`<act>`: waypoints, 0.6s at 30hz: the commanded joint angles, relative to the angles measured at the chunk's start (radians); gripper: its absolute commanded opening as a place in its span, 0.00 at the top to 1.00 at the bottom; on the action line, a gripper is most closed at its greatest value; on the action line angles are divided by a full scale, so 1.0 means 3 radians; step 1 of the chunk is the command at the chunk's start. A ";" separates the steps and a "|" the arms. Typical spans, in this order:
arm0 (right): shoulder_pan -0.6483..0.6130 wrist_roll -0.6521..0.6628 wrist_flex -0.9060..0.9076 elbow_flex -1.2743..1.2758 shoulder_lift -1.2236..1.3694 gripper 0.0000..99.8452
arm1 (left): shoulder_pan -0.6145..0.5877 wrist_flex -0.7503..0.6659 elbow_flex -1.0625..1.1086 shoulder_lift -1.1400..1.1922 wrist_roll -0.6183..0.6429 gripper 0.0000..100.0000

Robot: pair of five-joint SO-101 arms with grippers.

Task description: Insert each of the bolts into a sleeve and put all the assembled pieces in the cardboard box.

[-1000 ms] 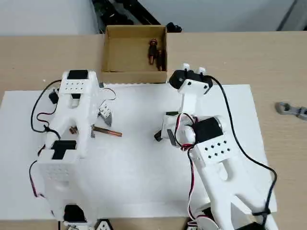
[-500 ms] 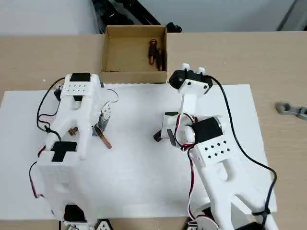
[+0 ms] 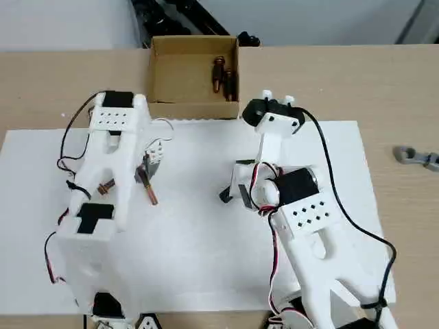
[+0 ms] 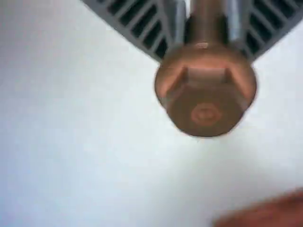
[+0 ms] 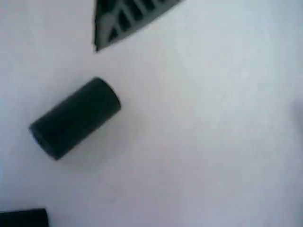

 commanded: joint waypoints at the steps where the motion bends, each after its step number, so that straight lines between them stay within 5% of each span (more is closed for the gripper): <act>1: -0.0018 -0.0266 -0.0095 -0.0087 -0.0003 0.84 | 0.0169 0.0102 -0.0176 -0.0593 -0.0358 1.00; 18: -0.0222 -0.1166 -0.0182 -0.0118 0.0207 0.84 | 0.0317 0.0005 -0.0064 -0.2583 -0.1345 1.00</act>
